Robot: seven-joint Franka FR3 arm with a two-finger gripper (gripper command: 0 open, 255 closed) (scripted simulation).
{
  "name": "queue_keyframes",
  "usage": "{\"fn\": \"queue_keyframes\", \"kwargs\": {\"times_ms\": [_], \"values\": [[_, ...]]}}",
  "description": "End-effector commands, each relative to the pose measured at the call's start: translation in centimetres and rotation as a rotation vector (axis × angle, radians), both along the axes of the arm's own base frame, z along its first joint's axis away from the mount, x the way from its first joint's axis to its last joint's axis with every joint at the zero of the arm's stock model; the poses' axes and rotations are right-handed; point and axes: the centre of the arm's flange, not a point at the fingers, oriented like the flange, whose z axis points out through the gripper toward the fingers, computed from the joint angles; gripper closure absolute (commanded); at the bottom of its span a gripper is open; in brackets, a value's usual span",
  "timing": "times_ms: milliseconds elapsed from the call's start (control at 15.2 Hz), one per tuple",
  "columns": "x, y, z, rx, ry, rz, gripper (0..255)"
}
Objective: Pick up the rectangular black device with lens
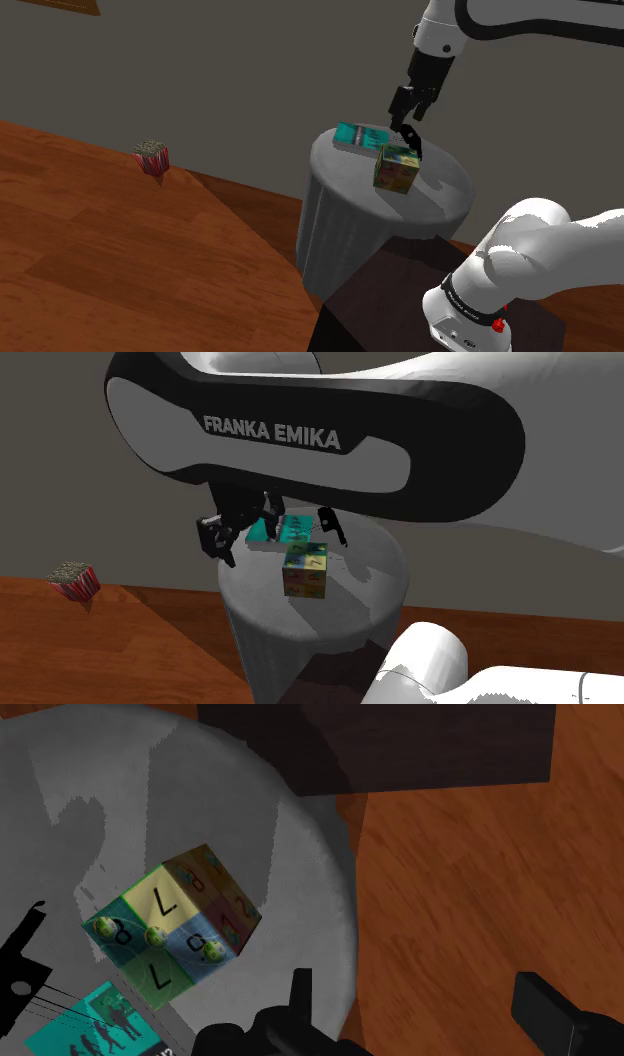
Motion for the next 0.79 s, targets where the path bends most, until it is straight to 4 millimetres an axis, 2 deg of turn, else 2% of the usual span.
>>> {"fn": "queue_keyframes", "kwargs": {"times_ms": [0, 726], "values": [[0.0, 0.0, 0.0, 0.000, 0.000, 0.000, 0], [5.1, -12.1, -6.4, -0.027, 0.122, 0.222, 0]]}}
